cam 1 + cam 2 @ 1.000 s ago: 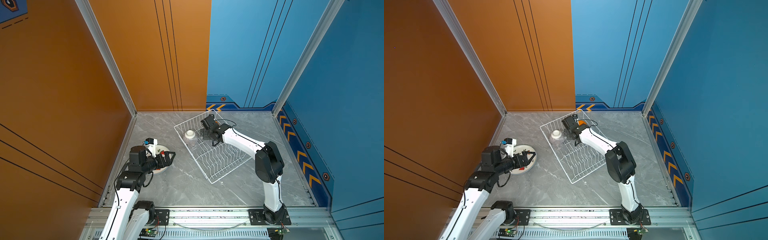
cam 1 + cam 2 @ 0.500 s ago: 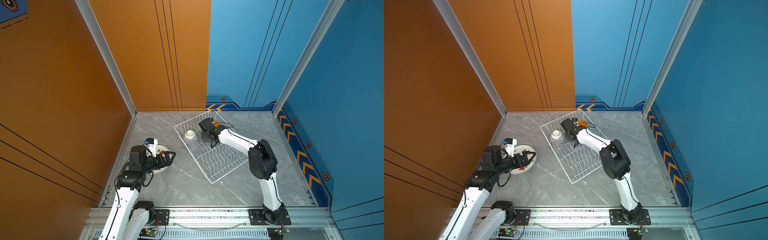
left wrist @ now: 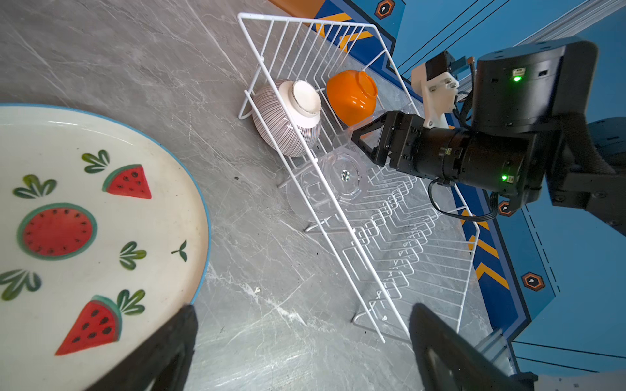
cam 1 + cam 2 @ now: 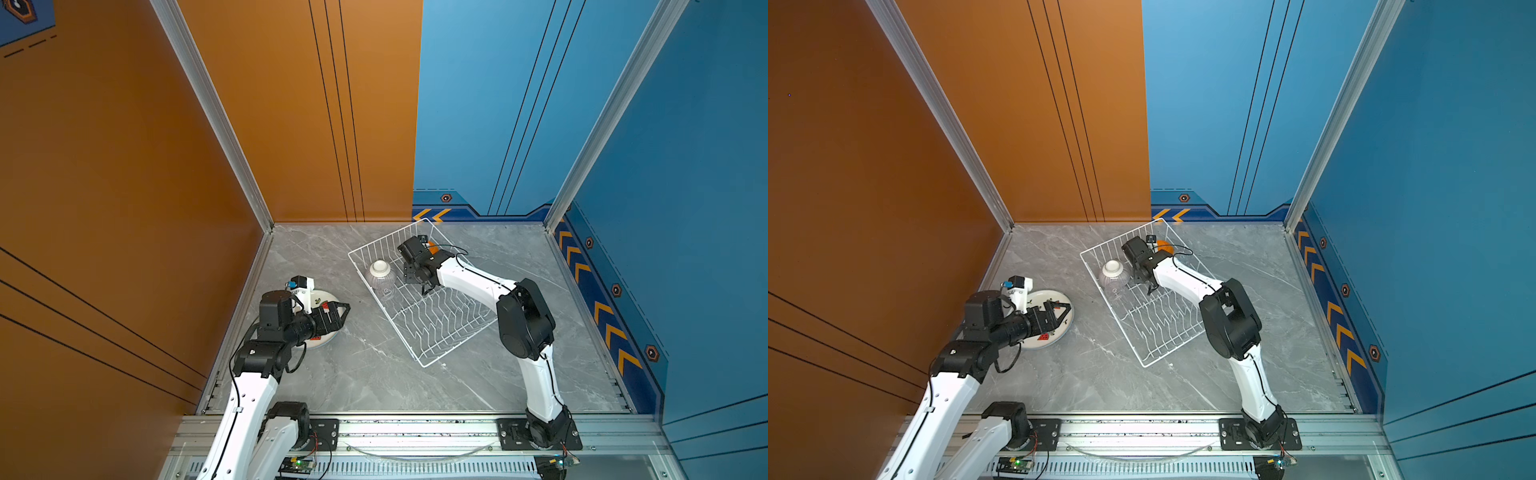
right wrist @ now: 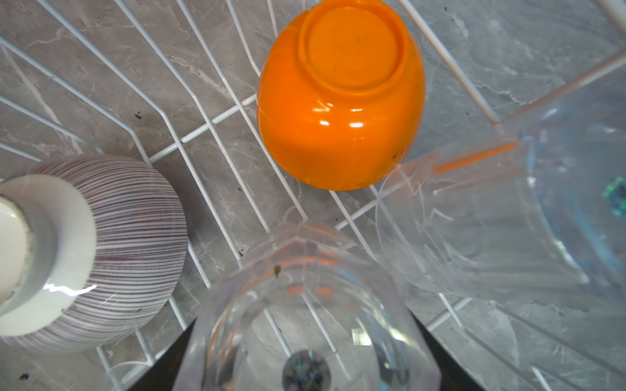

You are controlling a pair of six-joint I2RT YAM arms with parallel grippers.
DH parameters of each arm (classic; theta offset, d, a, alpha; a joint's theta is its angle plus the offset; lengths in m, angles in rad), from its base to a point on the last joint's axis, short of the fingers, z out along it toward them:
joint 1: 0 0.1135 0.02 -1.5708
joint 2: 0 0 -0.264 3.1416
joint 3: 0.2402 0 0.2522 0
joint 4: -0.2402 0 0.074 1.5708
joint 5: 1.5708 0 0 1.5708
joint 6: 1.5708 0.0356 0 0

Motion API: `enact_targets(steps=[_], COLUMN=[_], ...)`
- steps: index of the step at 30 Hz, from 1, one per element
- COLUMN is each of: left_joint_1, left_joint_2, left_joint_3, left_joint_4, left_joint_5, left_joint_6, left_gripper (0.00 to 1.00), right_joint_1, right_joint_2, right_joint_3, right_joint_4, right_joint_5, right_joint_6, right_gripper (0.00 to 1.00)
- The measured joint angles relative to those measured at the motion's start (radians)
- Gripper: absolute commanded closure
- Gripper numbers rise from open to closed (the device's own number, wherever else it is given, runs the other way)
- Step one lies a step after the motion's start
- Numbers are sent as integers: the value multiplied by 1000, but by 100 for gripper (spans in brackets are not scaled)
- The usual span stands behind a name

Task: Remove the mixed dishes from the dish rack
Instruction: 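Lower the right gripper into the rack and grasp a clear plastic cup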

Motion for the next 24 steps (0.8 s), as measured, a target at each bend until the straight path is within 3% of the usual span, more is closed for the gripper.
enact_targets(steps=[10,20,24], left_joint_1=[20,40,18], left_joint_2=[27,24,19], left_joint_3=[-9,-9,-18], left_joint_4=[0,13,72], left_joint_5=[1,13,16], left_joint_6=[-1,-13,-74], left_gripper=[2,2,2], right_joint_1=[16,19,19], right_joint_2=[-183,-274,-302], right_joint_3=[-243,-318,-359], right_joint_4=[121,250,286], right_joint_5=[-2,-18,-52], right_joint_6=[40,51,60], right_gripper=[47,47,47])
